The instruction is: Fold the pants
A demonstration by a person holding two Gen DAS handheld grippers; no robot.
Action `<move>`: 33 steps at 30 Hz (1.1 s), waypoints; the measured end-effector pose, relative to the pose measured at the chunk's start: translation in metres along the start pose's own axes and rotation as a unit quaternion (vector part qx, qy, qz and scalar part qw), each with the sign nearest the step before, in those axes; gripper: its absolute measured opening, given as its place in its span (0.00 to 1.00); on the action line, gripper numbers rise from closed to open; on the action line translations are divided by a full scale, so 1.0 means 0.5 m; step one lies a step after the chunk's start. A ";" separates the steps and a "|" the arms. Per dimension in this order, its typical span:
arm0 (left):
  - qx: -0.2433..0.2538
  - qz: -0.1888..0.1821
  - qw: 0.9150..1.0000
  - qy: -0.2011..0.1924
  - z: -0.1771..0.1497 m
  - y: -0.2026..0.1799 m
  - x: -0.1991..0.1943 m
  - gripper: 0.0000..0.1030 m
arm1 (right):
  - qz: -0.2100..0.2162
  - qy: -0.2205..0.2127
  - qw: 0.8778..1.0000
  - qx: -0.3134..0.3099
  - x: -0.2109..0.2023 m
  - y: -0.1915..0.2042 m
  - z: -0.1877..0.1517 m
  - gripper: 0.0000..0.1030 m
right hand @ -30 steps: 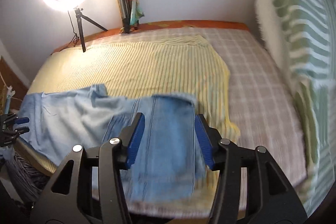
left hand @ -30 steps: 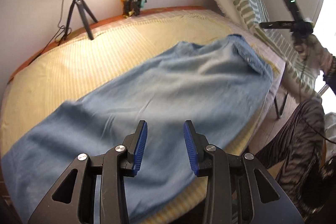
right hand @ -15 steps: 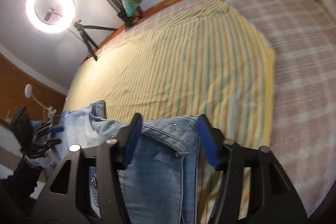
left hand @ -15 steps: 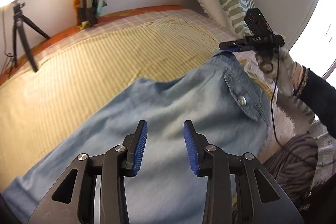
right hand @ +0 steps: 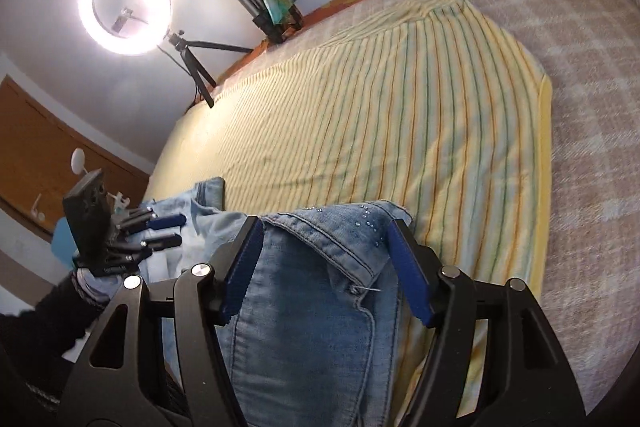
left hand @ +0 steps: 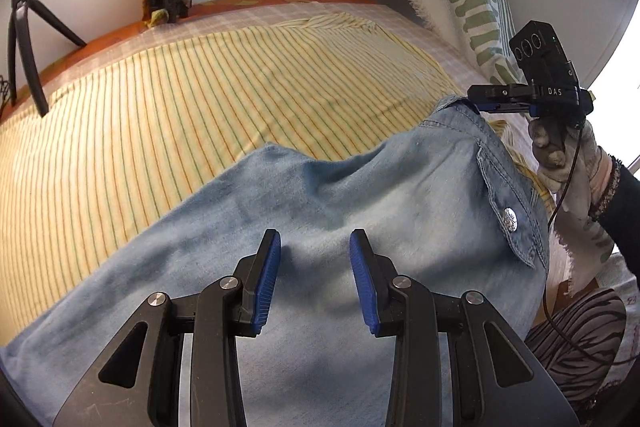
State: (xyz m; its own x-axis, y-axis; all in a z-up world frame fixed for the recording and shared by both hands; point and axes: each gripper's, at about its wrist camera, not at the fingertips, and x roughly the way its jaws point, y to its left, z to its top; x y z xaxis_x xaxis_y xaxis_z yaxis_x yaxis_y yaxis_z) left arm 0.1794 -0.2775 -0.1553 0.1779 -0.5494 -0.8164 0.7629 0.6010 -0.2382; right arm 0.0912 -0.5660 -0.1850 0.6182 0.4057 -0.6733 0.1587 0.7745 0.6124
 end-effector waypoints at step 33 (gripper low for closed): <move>0.016 0.018 1.000 -0.010 0.007 -0.032 0.039 0.33 | -0.036 0.005 0.997 -0.067 0.012 -0.004 0.015 0.65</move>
State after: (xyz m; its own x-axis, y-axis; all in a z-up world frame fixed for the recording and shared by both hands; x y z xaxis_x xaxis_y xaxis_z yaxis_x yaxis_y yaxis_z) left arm 0.1730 -0.2997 -0.1657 0.2179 -0.5390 -0.8136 0.7755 0.6018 -0.1910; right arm 0.1003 -0.5687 -0.1871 0.6003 0.3509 -0.7186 0.0984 0.8594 0.5018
